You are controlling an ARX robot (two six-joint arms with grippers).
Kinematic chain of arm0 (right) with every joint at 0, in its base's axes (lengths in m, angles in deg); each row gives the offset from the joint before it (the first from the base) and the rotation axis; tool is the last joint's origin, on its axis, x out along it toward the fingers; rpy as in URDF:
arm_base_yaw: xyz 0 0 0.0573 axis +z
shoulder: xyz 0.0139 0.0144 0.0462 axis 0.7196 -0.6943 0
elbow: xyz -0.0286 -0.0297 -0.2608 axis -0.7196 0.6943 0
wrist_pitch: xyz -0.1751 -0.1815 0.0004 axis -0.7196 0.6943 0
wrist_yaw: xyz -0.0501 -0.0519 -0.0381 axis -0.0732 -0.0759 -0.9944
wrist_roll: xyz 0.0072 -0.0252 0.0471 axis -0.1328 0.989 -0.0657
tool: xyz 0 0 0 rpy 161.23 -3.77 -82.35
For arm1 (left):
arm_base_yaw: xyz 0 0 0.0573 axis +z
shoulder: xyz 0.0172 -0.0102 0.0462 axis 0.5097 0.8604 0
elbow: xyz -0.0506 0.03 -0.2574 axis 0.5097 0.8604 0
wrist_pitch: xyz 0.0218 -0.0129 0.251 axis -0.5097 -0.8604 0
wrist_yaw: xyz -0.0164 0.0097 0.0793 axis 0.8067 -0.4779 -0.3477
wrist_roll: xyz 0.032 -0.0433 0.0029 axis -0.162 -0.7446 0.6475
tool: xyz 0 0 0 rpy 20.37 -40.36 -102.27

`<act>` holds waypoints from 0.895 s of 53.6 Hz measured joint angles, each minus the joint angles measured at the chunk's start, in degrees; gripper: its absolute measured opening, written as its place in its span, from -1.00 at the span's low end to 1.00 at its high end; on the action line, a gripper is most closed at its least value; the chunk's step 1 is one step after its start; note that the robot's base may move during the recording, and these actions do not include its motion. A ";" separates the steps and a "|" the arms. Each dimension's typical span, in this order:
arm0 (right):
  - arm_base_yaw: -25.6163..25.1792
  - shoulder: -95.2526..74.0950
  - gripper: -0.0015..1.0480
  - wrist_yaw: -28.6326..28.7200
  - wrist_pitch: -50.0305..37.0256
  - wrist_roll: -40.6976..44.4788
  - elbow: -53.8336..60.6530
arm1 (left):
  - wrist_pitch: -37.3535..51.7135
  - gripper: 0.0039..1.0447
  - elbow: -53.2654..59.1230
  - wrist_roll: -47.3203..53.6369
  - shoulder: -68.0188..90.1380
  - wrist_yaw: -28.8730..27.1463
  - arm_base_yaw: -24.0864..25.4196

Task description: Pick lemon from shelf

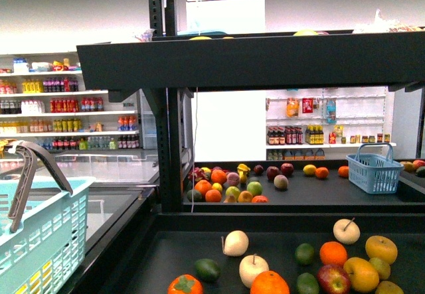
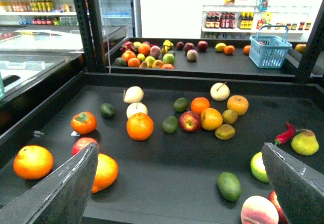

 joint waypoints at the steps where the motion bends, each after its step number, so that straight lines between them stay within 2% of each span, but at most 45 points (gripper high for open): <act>1: 0.00 0.00 0.85 0.00 0.00 0.00 0.00 | -0.09 0.44 1.75 1.01 -1.88 0.26 -0.46; 5: 0.00 0.00 0.85 0.00 0.00 0.02 0.00 | 0.50 0.17 7.61 3.61 -7.80 2.49 -0.24; 20: 0.00 0.00 0.85 0.00 0.00 0.00 0.00 | 3.08 -0.94 19.76 5.57 -16.96 8.76 6.49; 27: 0.00 0.00 0.85 0.02 0.00 0.02 0.00 | 3.19 -0.96 23.06 5.77 -20.13 10.60 8.55; 32: 0.00 0.00 0.85 0.02 0.00 0.00 0.00 | 2.97 -0.96 24.90 5.84 -22.40 16.48 13.22; 36: 0.00 0.00 0.85 -0.04 0.00 0.00 0.00 | 2.69 -0.96 26.05 5.81 -24.00 16.46 14.82; 48: 0.00 0.00 0.85 -0.02 0.00 0.00 0.00 | 0.72 -0.96 28.94 5.84 -28.83 17.03 14.97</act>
